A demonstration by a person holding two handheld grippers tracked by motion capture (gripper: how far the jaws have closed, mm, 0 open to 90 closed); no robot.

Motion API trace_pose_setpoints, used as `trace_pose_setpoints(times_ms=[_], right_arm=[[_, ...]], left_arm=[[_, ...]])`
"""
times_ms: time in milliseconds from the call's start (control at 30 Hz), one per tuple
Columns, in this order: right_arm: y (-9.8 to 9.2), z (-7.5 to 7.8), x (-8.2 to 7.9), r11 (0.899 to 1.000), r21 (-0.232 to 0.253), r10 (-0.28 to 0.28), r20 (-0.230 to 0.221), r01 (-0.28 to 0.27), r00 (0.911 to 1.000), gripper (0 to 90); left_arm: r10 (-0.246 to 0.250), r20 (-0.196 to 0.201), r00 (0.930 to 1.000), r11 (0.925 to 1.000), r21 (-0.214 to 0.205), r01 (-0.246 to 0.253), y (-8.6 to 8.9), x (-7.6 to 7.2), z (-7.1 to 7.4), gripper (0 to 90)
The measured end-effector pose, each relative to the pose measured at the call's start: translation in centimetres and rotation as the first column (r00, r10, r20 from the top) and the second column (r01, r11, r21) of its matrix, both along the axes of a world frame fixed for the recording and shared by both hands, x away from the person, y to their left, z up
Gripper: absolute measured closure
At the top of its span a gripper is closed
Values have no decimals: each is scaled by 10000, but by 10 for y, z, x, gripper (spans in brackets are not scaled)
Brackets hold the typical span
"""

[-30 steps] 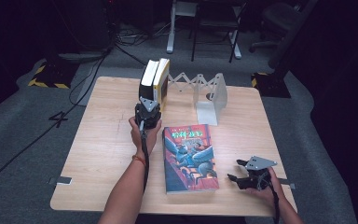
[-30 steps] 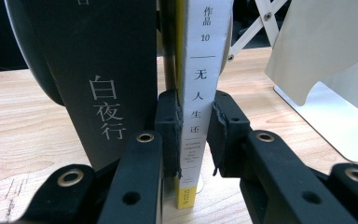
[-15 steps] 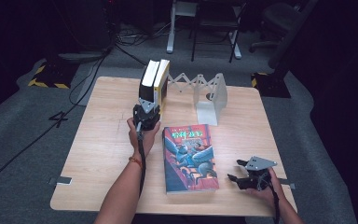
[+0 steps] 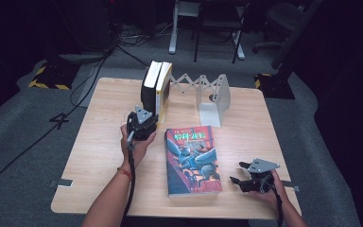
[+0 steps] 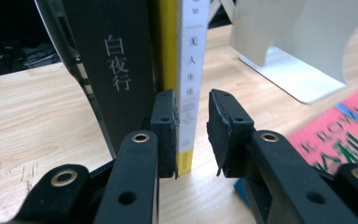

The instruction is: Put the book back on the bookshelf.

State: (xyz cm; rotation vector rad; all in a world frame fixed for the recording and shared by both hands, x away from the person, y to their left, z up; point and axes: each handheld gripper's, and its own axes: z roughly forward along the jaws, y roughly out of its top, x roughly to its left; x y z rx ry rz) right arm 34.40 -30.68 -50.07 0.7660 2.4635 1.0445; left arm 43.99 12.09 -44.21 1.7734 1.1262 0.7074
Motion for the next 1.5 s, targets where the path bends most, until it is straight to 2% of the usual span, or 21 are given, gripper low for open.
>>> trace_pose_setpoints(times_ms=[67,133,233,267,367,433,533,633,800,867,900,933,1067,1133,1167,1200,1267,1333,1367,1400,1500], right_arm=[[0,0,0,10000,-1,-3,4,3,10000,286],[0,0,0,10000,-14,0,12,0,10000,286],[1,0,0,10000,-21,-22,11,22,10000,286],[1,0,0,10000,-26,-10,21,10,10000,287],[1,1,-1,10000,-51,13,20,-13,10000,287],[2,1,-1,10000,-55,36,27,-36,10000,287],[3,1,-2,10000,-44,64,9,-64,10000,287],[3,2,-2,10000,-17,87,15,-87,10000,287],[2,6,-4,9999,58,84,105,-85,9999,287],[1,8,-5,9999,120,52,144,-54,9999,287],[0,8,-5,9999,141,22,140,-24,9999,287],[0,8,-5,9999,141,22,140,-24,9999,287],[1,10,-6,10000,-74,46,272,-44,9996,287],[3,12,-8,9998,-158,111,344,-106,9993,287],[4,14,-9,9998,-126,169,383,-164,9991,287],[4,14,-9,9998,-126,169,383,-164,9991,287],[5,16,-11,9998,-41,219,325,-218,9992,287],[7,19,-12,9995,32,326,323,-327,9989,286],[7,20,-13,9993,73,357,282,-360,9990,285],[8,22,-13,9989,154,448,245,-452,9987,285],[10,27,-16,9974,373,607,149,-612,9980,285]], left_arm=[[-355,-81,9993,9992,170,357,4,-7,0,714],[-501,-74,9987,9985,234,503,4,-10,0,714],[-970,-88,9952,9929,681,974,8,-18,-1,700],[-1048,-136,9944,9919,704,1055,8,-20,-2,697],[-1434,-304,9892,9844,981,1457,12,-27,-5,685],[-1677,-417,9850,9802,1001,1711,15,-31,-7,680],[-2107,-593,9758,9700,1110,2162,19,-38,-10,670],[-2443,-784,9665,9563,1456,2535,20,-45,-15,660],[-2989,-1066,9483,9357,1623,3132,22,-55,-19,652],[-3101,-1030,9451,9303,1721,3240,22,-60,-19,651],[-3264,-1077,9391,9213,1858,3416,21,-65,-20,647],[-3264,-1077,9391,9213,1858,3416,21,-65,-20,647],[-3547,-1230,9269,9029,2124,3737,20,-74,-22,634],[-3685,-1354,9197,8923,2262,3908,20,-79,-24,612],[-3798,-1463,9134,8825,2388,4052,19,-83,-27,597],[-3798,-1463,9134,8825,2388,4052,19,-83,-27,594],[-3998,-1599,9025,8686,2483,4288,18,-89,-30,583],[-4137,-1673,8949,8560,2634,4450,18,-94,-32,565],[-4226,-1760,8891,8469,2726,4565,18,-97,-34,559],[-4264,-1821,8860,8440,2721,4621,18,-99,-35,545],[-4507,-2040,8690,8273,2702,4925,20,-107,-38,515]])
